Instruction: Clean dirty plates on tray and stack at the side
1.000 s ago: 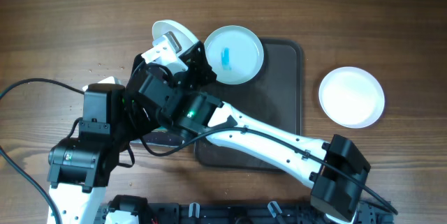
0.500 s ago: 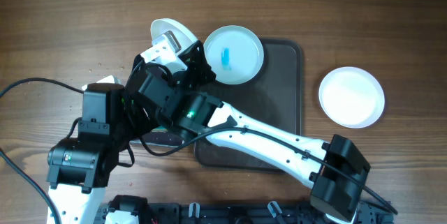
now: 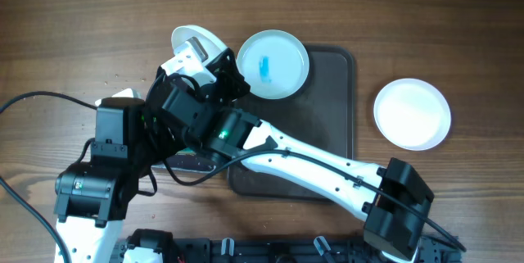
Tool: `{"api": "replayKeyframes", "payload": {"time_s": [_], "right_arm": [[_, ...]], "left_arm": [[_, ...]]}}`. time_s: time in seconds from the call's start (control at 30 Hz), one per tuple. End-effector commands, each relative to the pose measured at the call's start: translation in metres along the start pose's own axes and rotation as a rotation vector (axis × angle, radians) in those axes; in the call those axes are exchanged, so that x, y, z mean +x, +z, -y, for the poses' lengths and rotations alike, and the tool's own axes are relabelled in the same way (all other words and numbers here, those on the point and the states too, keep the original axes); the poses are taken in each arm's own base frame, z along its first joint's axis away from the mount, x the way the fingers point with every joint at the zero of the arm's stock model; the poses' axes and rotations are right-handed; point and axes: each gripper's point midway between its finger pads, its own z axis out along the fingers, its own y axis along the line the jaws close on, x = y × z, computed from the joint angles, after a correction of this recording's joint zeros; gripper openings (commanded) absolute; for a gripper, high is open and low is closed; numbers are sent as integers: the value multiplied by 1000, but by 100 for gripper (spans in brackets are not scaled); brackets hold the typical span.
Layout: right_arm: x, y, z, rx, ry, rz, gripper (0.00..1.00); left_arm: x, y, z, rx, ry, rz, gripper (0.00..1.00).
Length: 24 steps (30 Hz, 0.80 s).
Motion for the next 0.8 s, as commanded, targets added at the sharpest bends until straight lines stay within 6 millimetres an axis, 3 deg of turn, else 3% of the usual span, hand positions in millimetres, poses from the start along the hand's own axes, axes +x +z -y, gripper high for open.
{"api": "replayKeyframes", "payload": {"time_s": [0.0, 0.07, 0.1, 0.13, 0.2, 0.27, 0.37, 0.57, 0.77], "right_arm": [[-26, -34, -8, -63, 7, 82, 4], [-30, -32, 0, -19, -41, 89, 4], [-32, -31, 7, 12, 28, 89, 4], [-33, -32, 0, -29, 61, 96, 4], [-36, -38, -11, -76, -55, 117, 4], [-37, -37, 10, 40, 37, 105, 4], [-40, -41, -8, -59, 12, 124, 4], [-30, -36, -10, -77, 92, 91, 4], [8, -10, -48, -447, 293, -119, 4]], "left_arm": [[6, 6, 2, -6, 10, -33, 100], [6, 6, 2, -6, 10, -33, 100], [6, 6, 2, -6, 10, -33, 100], [6, 6, 2, -6, 10, -33, 100], [6, 6, 2, -6, 10, -33, 100], [6, 6, 2, -6, 10, -33, 100], [6, 6, 2, -6, 10, -33, 100], [6, 6, 2, -6, 10, -33, 100], [6, 6, 2, -6, 10, -33, 100]]}}
